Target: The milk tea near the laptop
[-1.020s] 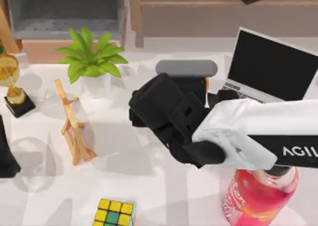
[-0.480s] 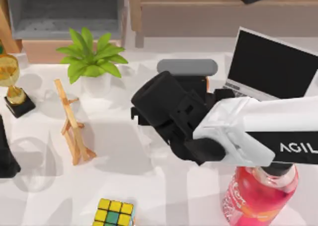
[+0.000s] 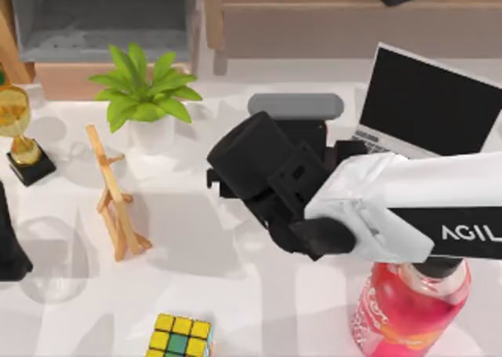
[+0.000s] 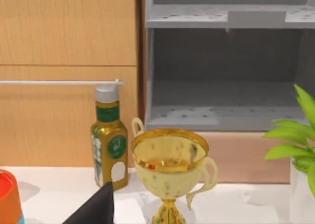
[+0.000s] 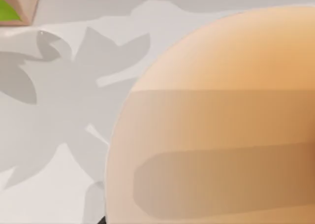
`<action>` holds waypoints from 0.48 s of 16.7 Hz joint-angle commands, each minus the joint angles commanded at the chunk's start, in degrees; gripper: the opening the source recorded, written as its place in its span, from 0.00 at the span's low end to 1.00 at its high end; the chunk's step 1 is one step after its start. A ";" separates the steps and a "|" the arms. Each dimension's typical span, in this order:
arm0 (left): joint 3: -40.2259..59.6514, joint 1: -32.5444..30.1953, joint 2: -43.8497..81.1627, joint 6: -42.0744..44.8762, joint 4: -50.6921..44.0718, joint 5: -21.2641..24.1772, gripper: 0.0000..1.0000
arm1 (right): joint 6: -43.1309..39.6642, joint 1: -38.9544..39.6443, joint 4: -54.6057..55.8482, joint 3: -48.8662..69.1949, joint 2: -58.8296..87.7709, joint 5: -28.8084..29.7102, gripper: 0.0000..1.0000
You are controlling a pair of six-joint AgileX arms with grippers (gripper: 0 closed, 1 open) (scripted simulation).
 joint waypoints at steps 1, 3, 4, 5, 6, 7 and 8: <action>0.00 0.00 0.00 0.00 0.00 0.00 1.00 | 0.00 0.00 0.00 0.00 0.00 0.00 0.02; 0.00 0.00 0.00 0.00 0.00 0.00 1.00 | 0.00 0.00 0.00 0.00 0.00 0.00 0.00; 0.00 0.00 0.00 0.00 0.00 0.00 1.00 | 0.00 0.00 0.00 0.00 0.00 0.00 0.00; 0.00 0.00 0.00 0.00 0.00 0.00 1.00 | 0.00 0.00 0.00 0.00 0.00 0.00 0.00; 0.00 0.00 0.00 0.00 0.00 0.00 1.00 | 0.00 0.00 0.00 0.00 0.00 0.00 0.00; 0.00 0.00 0.00 0.00 0.00 0.00 1.00 | 0.00 0.00 0.00 0.00 0.00 0.00 0.00; 0.00 0.00 0.00 0.00 0.00 0.00 1.00 | 0.00 0.00 0.00 0.00 0.00 0.00 0.00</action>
